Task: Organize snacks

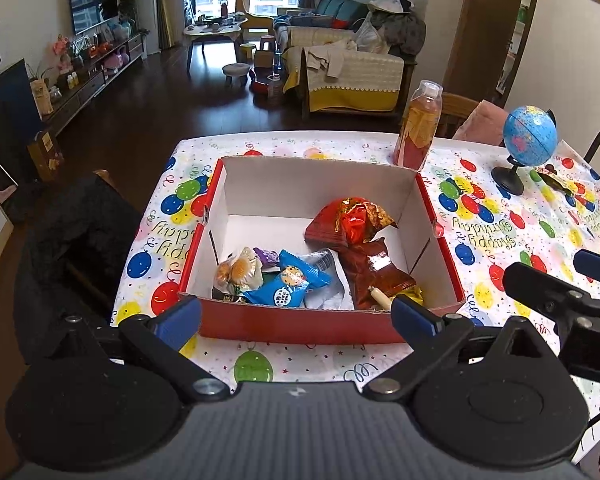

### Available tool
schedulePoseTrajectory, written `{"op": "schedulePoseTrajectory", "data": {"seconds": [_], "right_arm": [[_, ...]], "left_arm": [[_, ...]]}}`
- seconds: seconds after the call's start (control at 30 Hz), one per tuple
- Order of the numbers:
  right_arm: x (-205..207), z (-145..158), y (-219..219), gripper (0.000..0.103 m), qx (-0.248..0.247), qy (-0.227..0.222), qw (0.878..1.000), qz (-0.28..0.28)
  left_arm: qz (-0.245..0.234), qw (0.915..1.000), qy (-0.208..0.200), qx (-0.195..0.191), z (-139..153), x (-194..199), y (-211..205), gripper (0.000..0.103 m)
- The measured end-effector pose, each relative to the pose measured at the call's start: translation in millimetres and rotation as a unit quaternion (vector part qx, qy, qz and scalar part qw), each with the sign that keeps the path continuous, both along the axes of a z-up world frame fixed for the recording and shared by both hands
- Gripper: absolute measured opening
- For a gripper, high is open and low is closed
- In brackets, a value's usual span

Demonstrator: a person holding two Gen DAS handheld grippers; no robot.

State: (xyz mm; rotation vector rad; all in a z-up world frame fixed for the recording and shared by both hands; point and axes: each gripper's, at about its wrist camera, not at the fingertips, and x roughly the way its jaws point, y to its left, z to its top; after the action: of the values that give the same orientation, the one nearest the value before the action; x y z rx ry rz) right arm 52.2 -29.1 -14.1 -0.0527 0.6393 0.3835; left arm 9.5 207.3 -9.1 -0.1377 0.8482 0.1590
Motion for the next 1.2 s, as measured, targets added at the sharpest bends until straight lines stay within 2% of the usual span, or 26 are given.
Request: {"op": "schedulePoseTrajectory", "data": {"seconds": [1.2], "right_arm": [[-4.0, -2.3, -3.9, 0.103, 0.004, 0.004, 1.000, -0.015]], "left_arm": [[-0.002, 0.9999, -0.011, -0.004, 2.9, -4.5, -6.7, 0.102]]}}
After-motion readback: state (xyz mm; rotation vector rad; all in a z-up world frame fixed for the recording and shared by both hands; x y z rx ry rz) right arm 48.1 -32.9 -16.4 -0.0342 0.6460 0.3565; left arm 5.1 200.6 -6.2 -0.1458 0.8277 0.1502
